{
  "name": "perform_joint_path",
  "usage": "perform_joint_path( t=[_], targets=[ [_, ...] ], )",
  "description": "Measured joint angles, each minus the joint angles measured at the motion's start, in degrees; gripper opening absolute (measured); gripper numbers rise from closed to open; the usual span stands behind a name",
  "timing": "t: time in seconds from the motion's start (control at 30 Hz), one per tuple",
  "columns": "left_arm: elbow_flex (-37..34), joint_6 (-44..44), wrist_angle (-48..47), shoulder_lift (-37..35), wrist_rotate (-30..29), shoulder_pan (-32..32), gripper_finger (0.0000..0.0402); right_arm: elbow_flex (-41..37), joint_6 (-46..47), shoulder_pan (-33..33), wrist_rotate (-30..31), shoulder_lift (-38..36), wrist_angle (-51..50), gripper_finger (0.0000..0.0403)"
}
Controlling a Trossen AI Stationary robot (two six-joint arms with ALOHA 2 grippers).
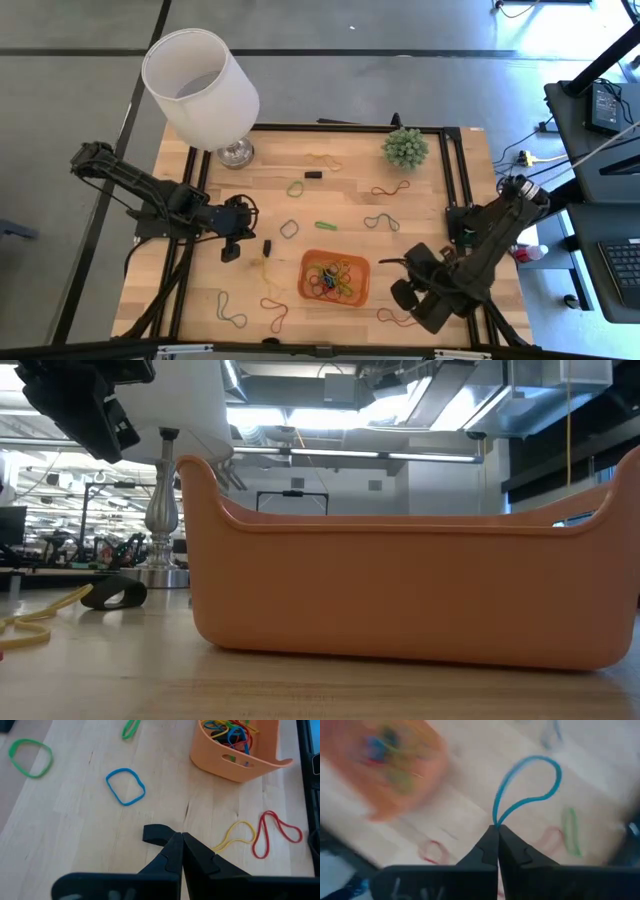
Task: Pick and place rubber bands into bin
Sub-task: Put the blue rubber band into the orange bin
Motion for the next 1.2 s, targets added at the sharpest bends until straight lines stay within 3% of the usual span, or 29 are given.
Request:
perform_joint_path(
  t=[0.2,0.43,0.63,0.93,1.2],
  targets=[
    [0.00,0.02,0.00,0.00,0.00,0.01,0.0002,9.34,-14.46,-2.53,13.67,1.91,4.89,0.0000],
    [0.00,0.02,-0.04,0.00,-0.02,0.00,0.0002,16.14,-33.02,-9.42,13.95,10.05,13.85,0.0000],
    [0.00,0.03,-0.05,0.00,-0.61,0.00,0.0002,18.15,-41.53,-15.24,7.17,17.29,19.79,0.0000],
    [0.00,0.04,-0.04,0.00,-1.15,0.00,0.0002,18.15,-41.55,-18.69,-6.20,24.45,19.71,0.0004],
    [0.00,0.04,-0.04,0.00,-3.28,0.00,0.0003,18.17,-36.91,-18.80,-7.82,24.87,19.39,0.0054]
  ],
)
